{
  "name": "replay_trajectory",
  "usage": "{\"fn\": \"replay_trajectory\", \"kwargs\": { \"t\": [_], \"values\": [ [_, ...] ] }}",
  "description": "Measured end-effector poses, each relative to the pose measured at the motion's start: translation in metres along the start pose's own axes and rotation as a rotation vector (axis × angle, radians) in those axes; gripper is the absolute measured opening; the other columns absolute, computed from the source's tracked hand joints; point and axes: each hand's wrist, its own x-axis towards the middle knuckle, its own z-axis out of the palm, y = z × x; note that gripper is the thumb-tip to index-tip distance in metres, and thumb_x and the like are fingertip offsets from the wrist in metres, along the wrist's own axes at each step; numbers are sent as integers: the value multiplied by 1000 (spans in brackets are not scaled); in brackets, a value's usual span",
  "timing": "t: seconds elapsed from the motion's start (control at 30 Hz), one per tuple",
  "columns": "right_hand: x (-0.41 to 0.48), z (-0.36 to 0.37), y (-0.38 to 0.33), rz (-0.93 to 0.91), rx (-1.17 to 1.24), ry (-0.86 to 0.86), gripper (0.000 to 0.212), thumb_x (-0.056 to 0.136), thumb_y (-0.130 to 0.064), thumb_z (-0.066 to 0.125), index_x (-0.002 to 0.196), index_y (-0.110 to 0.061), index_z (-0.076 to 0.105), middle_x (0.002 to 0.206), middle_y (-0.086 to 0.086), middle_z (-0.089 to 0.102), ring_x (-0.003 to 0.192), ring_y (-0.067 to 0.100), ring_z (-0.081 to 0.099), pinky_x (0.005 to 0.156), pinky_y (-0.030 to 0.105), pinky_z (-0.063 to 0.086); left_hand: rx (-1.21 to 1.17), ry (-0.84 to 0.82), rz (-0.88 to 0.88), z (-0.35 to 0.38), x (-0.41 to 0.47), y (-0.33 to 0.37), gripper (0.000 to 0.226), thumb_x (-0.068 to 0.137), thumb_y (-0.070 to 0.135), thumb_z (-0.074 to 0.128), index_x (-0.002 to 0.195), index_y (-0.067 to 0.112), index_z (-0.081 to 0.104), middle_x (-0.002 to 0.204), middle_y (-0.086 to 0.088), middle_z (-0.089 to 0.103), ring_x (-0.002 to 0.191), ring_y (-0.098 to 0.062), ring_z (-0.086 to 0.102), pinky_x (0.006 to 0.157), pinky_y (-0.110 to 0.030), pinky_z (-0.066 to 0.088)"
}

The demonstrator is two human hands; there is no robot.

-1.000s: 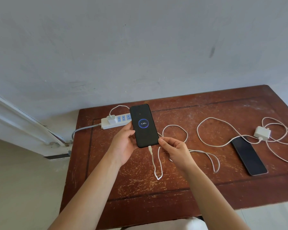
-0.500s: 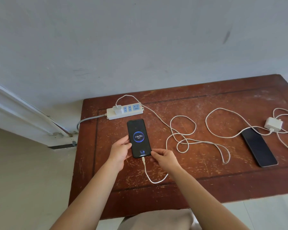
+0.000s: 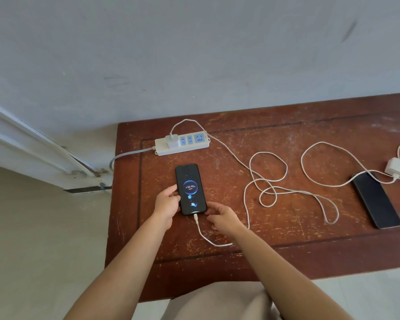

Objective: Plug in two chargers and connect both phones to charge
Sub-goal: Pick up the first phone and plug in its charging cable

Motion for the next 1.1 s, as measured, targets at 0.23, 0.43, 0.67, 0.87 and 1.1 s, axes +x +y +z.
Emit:
{"fn": "replay_trajectory", "kwargs": {
  "t": [0.23, 0.43, 0.67, 0.87, 1.1],
  "values": [
    [11, 5, -4, 36, -73, 15, 54, 94, 7, 40, 135, -21, 61, 97, -6, 72, 38, -2, 46, 40, 15, 38, 119, -82, 29, -4, 5, 2, 47, 101, 4, 37, 145, 15, 50, 146, -4, 54, 122, -17, 55, 92, -30, 49],
    [18, 6, -8, 5, -143, 26, 55, 96, 4, 41, 144, -22, 51, 98, -13, 65, 53, 3, 52, 43, 13, 41, 64, -55, -33, -7, 7, -4, 47, 105, 12, 40, 152, 12, 39, 153, -10, 45, 134, -22, 46, 107, -34, 42],
    [21, 3, -10, -44, -258, -51, 65, 95, 7, 39, 149, -28, 43, 108, -10, 63, 60, 1, 53, 45, 10, 41, 73, -98, 6, -9, -3, -11, 46, 108, 24, 36, 153, 17, 36, 156, -4, 41, 137, -17, 42, 109, -34, 40],
    [9, -3, -18, -108, -346, -54, 63, 96, -4, 47, 153, -27, 37, 124, 5, 65, 84, 12, 62, 69, 23, 51, 359, -80, 145, -11, -13, -10, 47, 108, 29, 34, 153, 15, 37, 157, -8, 38, 139, -22, 39, 111, -32, 34],
    [-35, -62, 0, -333, -700, 484, 59, 103, -39, 45, 156, -24, 25, 163, 10, 23, 147, 31, 26, 115, 49, 31, 1219, 62, 594, 10, -31, -5, 58, 106, 46, 24, 158, 21, 21, 166, -12, 18, 153, -32, 11, 122, -48, 13]
  ]
}}
